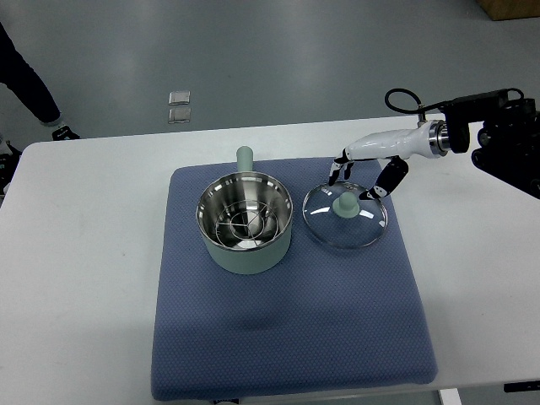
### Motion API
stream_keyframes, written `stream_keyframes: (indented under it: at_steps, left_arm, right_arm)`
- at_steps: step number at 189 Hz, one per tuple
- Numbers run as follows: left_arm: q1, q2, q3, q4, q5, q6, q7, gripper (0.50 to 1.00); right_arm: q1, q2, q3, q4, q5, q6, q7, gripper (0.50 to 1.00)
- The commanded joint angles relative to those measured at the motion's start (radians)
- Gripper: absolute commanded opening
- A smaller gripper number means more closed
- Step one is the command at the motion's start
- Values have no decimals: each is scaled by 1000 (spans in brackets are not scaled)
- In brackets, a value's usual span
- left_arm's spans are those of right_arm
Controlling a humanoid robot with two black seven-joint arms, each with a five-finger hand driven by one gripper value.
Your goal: Open lid and place right of pot
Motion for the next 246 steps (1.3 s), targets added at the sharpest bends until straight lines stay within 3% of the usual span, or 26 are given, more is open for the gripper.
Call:
stream_keyframes:
  at_steps: [1,15,47,57,58,80,97,106,107,109,135,164,246]
  left_arm:
    - [0,0,0,0,0,0,0,1000]
    - [0,0,0,0,0,1,0,1000]
    - [0,0,-1,0,0,1,0,1000]
    - [0,0,-1,0,0,1,0,1000]
    - [0,0,-1,0,0,0,0,1000]
    - [0,0,-1,0,0,1,0,1000]
    - [0,0,-1,0,0,1,0,1000]
    - [0,0,-1,0,0,1,0,1000]
    - [2,0,-1,-2,0,0,0,1000]
    - [2,0,-1,-2,0,1,0,1000]
    - [2,0,-1,-2,0,1,0,1000]
    - [3,0,-1,-2,0,1,0,1000]
    - [14,0,-1,0,0,1,0,1000]
  right_arm:
    - [0,-1,38,-8,64,16,0,934]
    - [0,2,47,-11,81,21,0,934]
    - [-46,57,78,-136,452,60,-2,932]
    - [-46,57,78,-136,452,60,-2,932]
    - [-60,92,81,-185,607,86,-57,932]
    - [-88,134,81,-273,957,130,-215,934]
    - [-105,166,84,-305,1205,140,-295,934]
    - [-105,166,84,-305,1206,140,-295,934]
    - [-109,178,84,-310,1362,143,-342,934]
    - [-109,178,82,-310,1393,145,-353,936]
    - [-158,184,81,-308,1698,182,-436,936]
    - [-197,201,82,-308,1816,205,-451,936]
    - [-261,230,190,-304,1804,208,-448,938]
